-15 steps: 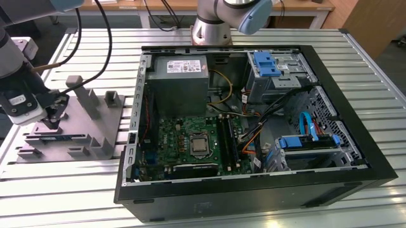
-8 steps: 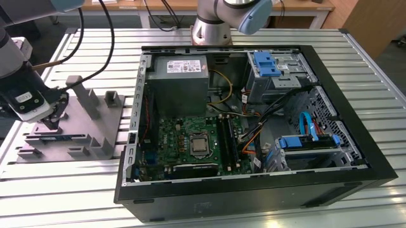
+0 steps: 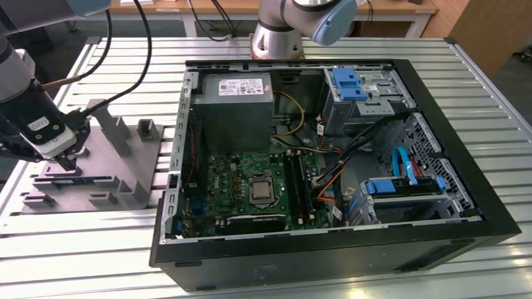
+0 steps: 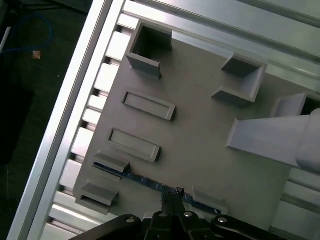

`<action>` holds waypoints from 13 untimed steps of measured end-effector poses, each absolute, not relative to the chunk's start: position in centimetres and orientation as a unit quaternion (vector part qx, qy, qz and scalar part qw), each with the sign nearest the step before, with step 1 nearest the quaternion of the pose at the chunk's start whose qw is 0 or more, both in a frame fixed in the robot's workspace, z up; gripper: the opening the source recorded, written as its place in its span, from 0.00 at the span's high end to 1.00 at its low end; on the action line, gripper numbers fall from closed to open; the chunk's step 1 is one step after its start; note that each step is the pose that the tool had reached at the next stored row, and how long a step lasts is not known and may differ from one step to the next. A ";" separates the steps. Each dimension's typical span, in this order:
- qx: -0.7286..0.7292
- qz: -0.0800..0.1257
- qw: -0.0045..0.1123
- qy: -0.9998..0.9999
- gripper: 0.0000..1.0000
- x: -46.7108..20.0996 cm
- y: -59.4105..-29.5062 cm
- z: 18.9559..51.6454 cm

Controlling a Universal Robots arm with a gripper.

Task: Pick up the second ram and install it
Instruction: 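Pick up the second ram and move it above second insertion slot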

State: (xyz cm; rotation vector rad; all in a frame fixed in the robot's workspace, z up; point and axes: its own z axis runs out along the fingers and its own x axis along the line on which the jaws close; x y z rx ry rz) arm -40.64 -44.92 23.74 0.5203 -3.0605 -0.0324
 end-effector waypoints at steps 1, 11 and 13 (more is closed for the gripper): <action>0.173 -0.010 0.019 -0.985 0.90 -40.6 -44.9 23.7; 0.219 -0.009 0.019 -0.975 0.90 -40.6 -44.9 23.7; 0.228 -0.009 0.019 -0.973 0.90 -40.6 -44.9 23.7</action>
